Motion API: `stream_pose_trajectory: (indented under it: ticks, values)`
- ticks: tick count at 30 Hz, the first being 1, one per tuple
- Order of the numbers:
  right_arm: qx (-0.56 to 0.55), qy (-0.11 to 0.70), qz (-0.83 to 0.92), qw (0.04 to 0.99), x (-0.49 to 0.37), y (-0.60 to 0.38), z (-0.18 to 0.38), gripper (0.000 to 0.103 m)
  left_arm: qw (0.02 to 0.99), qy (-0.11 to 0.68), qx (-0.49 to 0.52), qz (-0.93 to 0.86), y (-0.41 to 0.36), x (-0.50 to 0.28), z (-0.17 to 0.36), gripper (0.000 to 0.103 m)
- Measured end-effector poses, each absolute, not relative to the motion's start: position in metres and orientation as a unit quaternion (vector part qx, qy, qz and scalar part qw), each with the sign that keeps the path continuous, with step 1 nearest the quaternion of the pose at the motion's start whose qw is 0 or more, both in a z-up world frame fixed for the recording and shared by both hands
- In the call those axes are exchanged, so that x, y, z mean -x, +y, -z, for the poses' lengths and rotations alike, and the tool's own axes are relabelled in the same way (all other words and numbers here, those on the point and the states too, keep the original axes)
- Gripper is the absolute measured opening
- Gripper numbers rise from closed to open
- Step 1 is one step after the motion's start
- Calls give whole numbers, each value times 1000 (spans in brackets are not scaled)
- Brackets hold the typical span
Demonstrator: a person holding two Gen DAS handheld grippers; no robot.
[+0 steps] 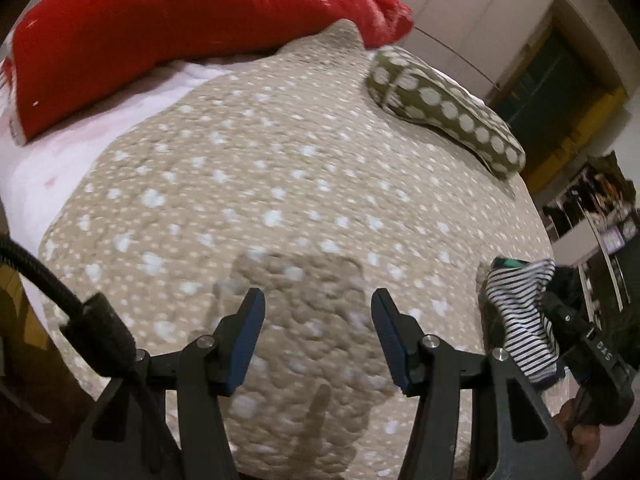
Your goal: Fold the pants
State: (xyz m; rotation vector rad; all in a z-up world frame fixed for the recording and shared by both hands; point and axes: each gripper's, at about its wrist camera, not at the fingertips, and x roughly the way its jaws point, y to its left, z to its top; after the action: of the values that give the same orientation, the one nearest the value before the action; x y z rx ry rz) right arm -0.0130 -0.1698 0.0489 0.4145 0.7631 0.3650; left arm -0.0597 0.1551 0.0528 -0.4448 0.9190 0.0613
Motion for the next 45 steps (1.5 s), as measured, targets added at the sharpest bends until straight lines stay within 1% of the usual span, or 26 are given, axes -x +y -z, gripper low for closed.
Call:
stream_pose_trajectory:
  ticks: [1, 3, 5, 8, 10, 11, 13, 16, 19, 22, 23, 25, 26, 27, 32, 35, 36, 37, 38, 41, 45]
  values:
    - [-217, 373, -159, 888, 14, -189, -42, 33, 872, 442, 210, -25, 150, 59, -53, 54]
    - [-241, 382, -116, 884, 19, -219, -31, 54, 872, 446, 200, -16, 138, 56, -54, 54]
    - [-260, 381, -58, 885, 28, -251, -24, 58, 873, 450, 189, -7, 126, 54, -55, 54]
    - [-268, 349, -17, 898, 41, -279, -39, 58, 873, 455, 177, 2, 112, 50, -55, 54]
    - [-254, 322, -24, 912, 47, -281, -60, 51, 872, 459, 172, 8, 103, 47, -54, 54]
    - [-246, 311, -45, 917, 47, -276, -70, 45, 871, 461, 170, 12, 99, 47, -54, 54]
    - [-233, 313, -94, 916, 48, -260, -80, 45, 871, 463, 164, 19, 92, 48, -54, 54]
    - [-219, 337, -130, 906, 38, -238, -68, 45, 875, 461, 149, 25, 84, 52, -59, 54]
    - [-207, 382, -122, 893, 19, -224, -32, 45, 879, 456, 140, 22, 85, 55, -65, 54]
    - [-187, 387, -107, 897, 12, -228, -15, 45, 879, 456, 137, 18, 88, 55, -68, 54]
    - [-194, 386, -112, 895, 14, -231, -18, 45, 880, 455, 135, 16, 87, 54, -69, 54]
    - [-218, 377, -121, 892, 21, -242, -27, 53, 880, 456, 129, 17, 83, 52, -71, 54]
    - [-226, 367, -119, 895, 28, -248, -34, 61, 880, 457, 126, 19, 80, 51, -71, 54]
    - [-230, 352, -110, 901, 37, -258, -42, 64, 880, 459, 121, 23, 74, 49, -72, 54]
    - [-244, 317, -61, 914, 80, -310, -54, 65, 884, 458, 77, 62, 34, 35, -87, 54]
    - [-270, 305, -13, 913, 105, -348, -50, 72, 883, 454, 54, 104, -3, 18, -104, 58]
    - [-278, 303, -2, 912, 112, -357, -48, 74, 882, 454, 49, 120, -16, 12, -109, 61]
    - [-284, 304, 8, 909, 114, -364, -45, 75, 879, 455, 40, 139, -31, 6, -114, 65]
    - [-294, 309, 20, 904, 115, -373, -40, 75, 875, 457, 27, 161, -51, -2, -118, 65]
    - [-318, 318, 24, 893, 113, -385, -29, 75, 855, 469, -11, 221, -115, -29, -125, 65]
    - [-327, 331, 18, 885, 104, -390, -18, 76, 820, 493, -63, 286, -199, -62, -117, 65]
